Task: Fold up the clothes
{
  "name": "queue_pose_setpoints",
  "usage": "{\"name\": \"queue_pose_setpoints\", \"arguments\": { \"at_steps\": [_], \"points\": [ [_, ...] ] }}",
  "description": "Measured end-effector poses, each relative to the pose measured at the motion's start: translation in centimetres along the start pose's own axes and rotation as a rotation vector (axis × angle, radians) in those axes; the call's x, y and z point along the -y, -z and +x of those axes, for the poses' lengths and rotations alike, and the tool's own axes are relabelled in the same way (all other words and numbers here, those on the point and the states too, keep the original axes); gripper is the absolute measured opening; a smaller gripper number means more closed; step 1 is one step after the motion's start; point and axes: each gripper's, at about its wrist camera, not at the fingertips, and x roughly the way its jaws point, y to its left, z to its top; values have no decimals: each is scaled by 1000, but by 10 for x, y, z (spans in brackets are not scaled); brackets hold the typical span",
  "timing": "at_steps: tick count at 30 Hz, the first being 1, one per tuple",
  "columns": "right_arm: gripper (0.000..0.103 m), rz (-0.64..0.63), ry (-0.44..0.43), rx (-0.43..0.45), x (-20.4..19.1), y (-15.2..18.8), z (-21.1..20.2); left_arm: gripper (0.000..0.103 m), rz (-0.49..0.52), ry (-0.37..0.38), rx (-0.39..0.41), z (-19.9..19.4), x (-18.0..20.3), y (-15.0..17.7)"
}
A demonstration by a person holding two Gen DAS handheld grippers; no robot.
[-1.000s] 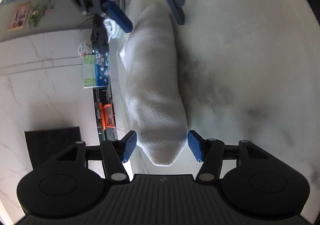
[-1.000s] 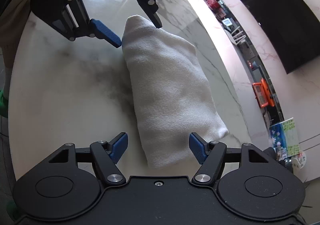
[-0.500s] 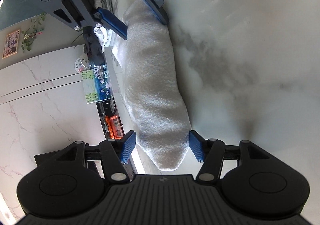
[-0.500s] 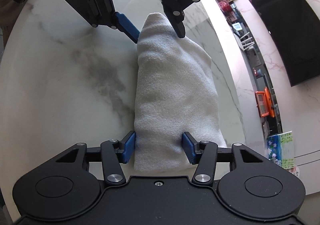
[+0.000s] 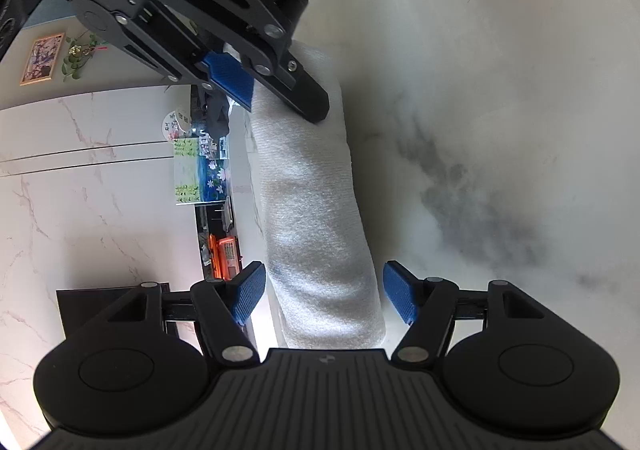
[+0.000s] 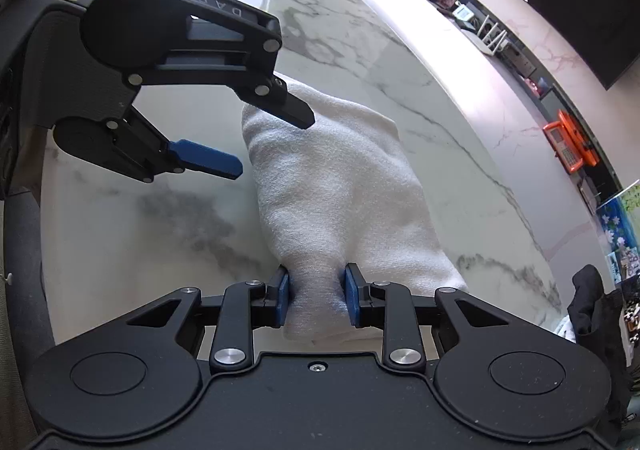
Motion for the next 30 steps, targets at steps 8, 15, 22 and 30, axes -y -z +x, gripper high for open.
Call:
{"name": "queue_pose_setpoints", "arguments": {
  "at_steps": [8,15,22,30],
  "points": [
    [25,31,-37,8,6,-3,-5,65,14,-70,2,18,-1,-19],
    [25,39,-37,11,8,-4,-8,44,-45,-10,21,13,-18,-20],
    [31,27,-10,20,-1,-8,-18,32,-185,89,25,5,-55,-20],
    [59,22,92,19,-1,5,-43,30,-425,209,0,-28,-92,-11]
  ]
}}
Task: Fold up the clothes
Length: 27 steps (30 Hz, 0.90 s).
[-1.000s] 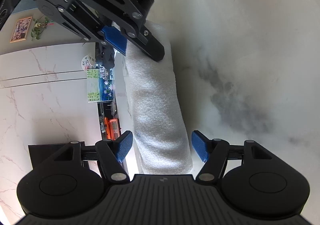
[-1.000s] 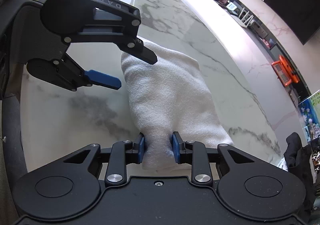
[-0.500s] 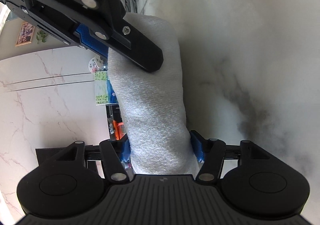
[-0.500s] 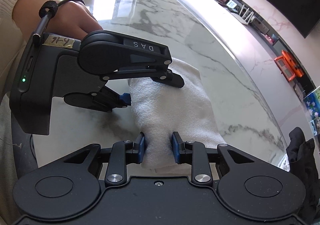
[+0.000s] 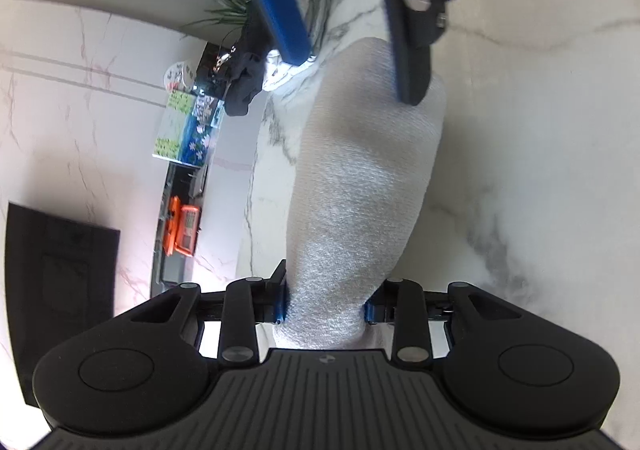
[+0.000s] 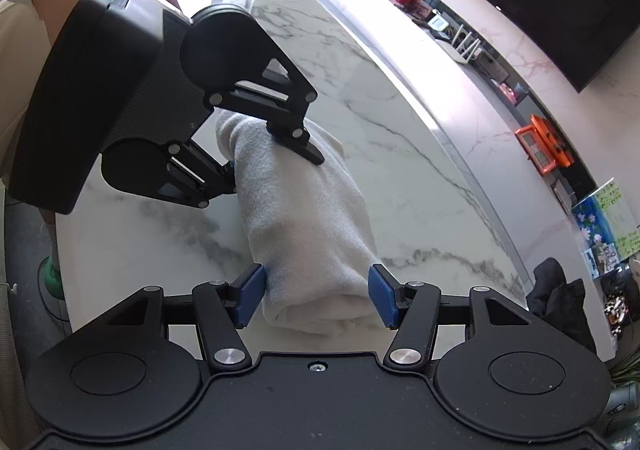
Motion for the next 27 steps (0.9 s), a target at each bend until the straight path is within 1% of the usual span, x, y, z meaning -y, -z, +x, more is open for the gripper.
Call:
{"name": "queue_pose_setpoints", "arguments": {
  "at_steps": [2,5,8,9,11,13,15,17,19,20,21,22,23,24,27],
  "points": [
    [61,17,3,-10,0,6,-6,30,-54,43,-17,-8,-13,-4],
    [61,18,-2,-40,-4,15,-12,30,-177,138,-47,-26,-30,-1],
    [61,14,0,-68,-9,25,-19,29,-345,270,-78,-45,-54,7],
    [61,14,-1,-74,-10,28,-21,29,-399,311,-85,-55,-55,14],
    [61,11,2,-83,-12,32,-26,29,-563,426,-99,-70,-70,22],
    [61,12,8,-86,-14,36,-32,29,-672,504,-105,-87,-75,32],
    [61,20,5,-84,-15,39,-38,29,-788,585,-110,-97,-84,42],
    [61,21,7,-83,-15,40,-41,28,-916,667,-110,-95,-95,55],
    [61,18,10,-82,-14,40,-43,28,-1072,744,-116,-89,-106,73],
    [61,15,16,-82,-12,40,-44,28,-1193,795,-118,-84,-112,89],
    [61,12,28,-83,-11,40,-44,28,-1281,827,-119,-77,-117,101],
    [61,11,41,-82,-9,39,-44,28,-1394,852,-116,-71,-117,121],
    [61,12,49,-81,-8,39,-44,28,-1511,874,-112,-65,-116,142],
    [61,16,51,-79,-6,38,-43,28,-1605,888,-104,-60,-112,159],
    [61,26,52,-74,-5,36,-39,28,-1843,901,-68,-47,-90,204]
  ]
}}
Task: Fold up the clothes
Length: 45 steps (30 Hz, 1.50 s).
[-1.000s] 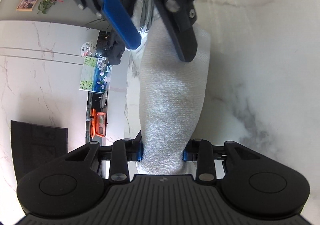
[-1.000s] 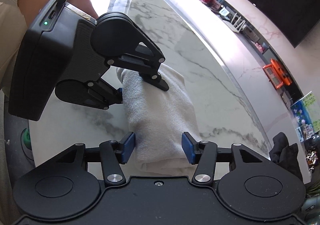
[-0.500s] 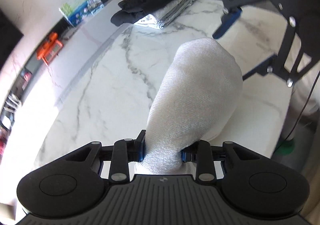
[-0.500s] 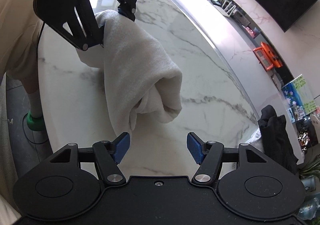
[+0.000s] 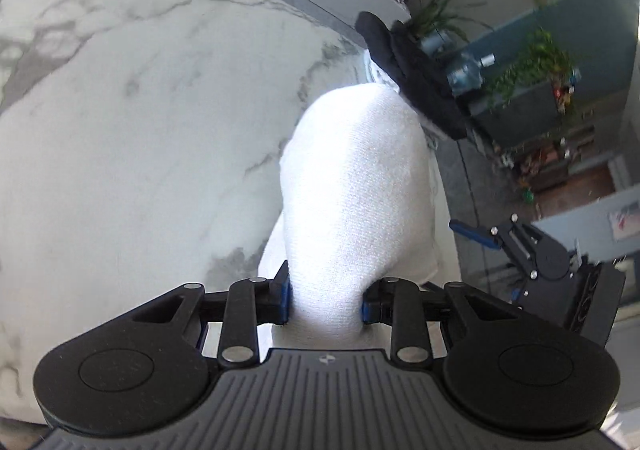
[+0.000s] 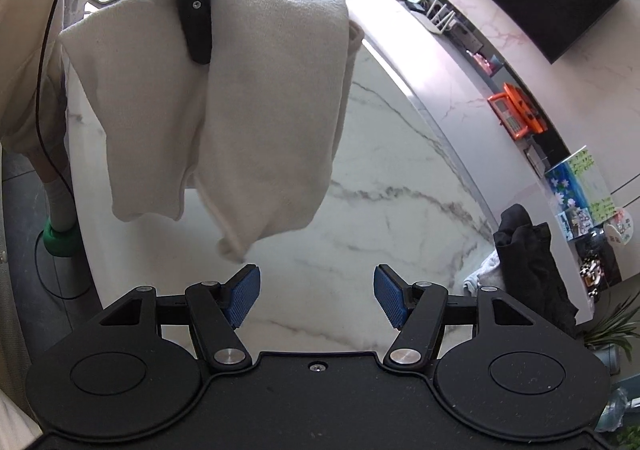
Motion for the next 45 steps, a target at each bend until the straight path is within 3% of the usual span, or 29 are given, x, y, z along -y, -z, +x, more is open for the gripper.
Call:
{"name": "queue_pose_setpoints", "arguments": {
  "at_steps": [5,9,13,16,17,18,22,28,35,39,45],
  "points": [
    [61,-11,-33,3,-7,-5,10,28,-164,55,96,-12,-56,20],
    [61,-17,-89,13,-17,-13,17,30,-202,-11,148,-17,-75,40],
    [60,1,-197,26,-31,-23,21,31,-183,-84,171,-3,-69,58],
    [45,26,-304,10,-44,-29,22,33,-157,-128,197,6,-59,73],
    [32,36,-326,3,-47,-30,23,34,-145,-142,208,11,-53,78],
    [25,46,-338,0,-49,-31,23,35,-148,-144,222,16,-50,81],
    [24,112,-387,9,-55,-30,21,36,-196,-127,281,34,-39,94],
    [24,156,-349,-15,-56,-26,20,44,-301,-136,418,69,-24,116],
    [24,207,-213,-71,-40,-10,44,47,-291,-171,498,93,0,130],
    [24,216,-136,-88,-31,-7,60,50,-280,-187,478,99,9,128],
    [24,250,-146,-88,-21,1,60,57,-221,-221,369,81,8,122]
  ]
}}
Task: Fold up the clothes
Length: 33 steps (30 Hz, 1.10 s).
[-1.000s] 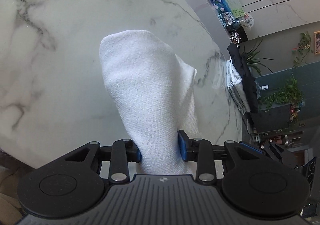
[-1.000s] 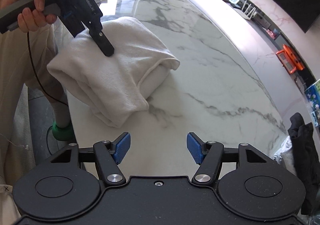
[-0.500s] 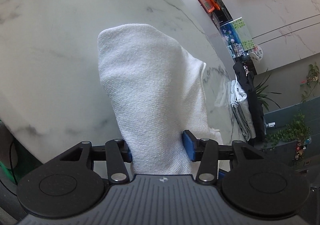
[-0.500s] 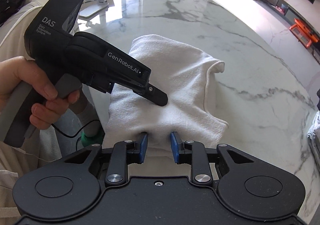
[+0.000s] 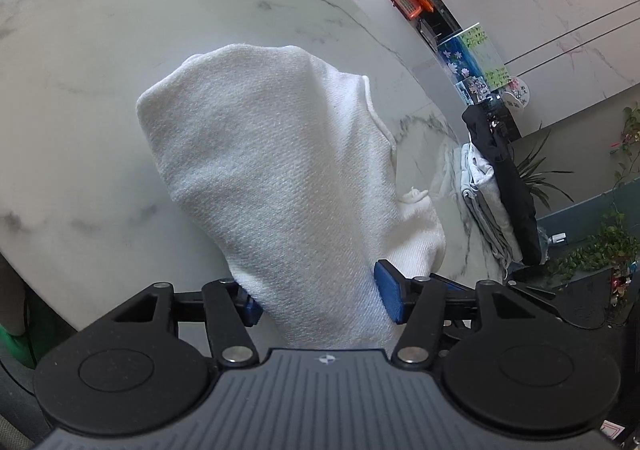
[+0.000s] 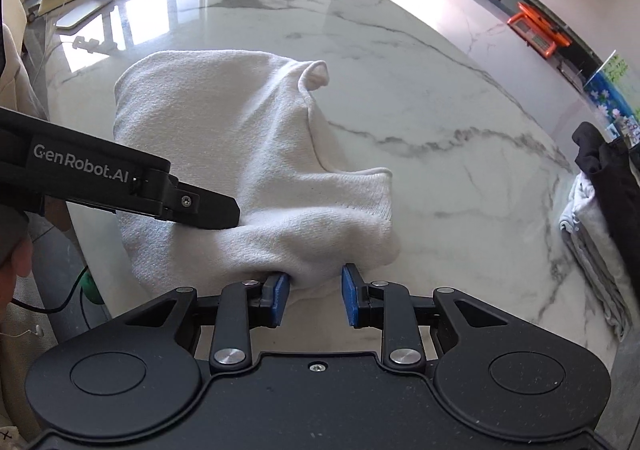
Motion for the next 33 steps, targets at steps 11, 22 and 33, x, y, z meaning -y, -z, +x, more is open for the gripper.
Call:
{"name": "queue_pose_setpoints", "arguments": {
  "at_steps": [11,22,33],
  "points": [
    [26,80,20,107,-20,7,-56,58,219,-69,-40,-77,-11,-7],
    [34,182,-97,120,-49,-3,-30,29,633,-150,37,-64,28,-46],
    [46,160,19,89,-35,2,-5,27,680,-188,-56,-23,22,-33]
  ]
}}
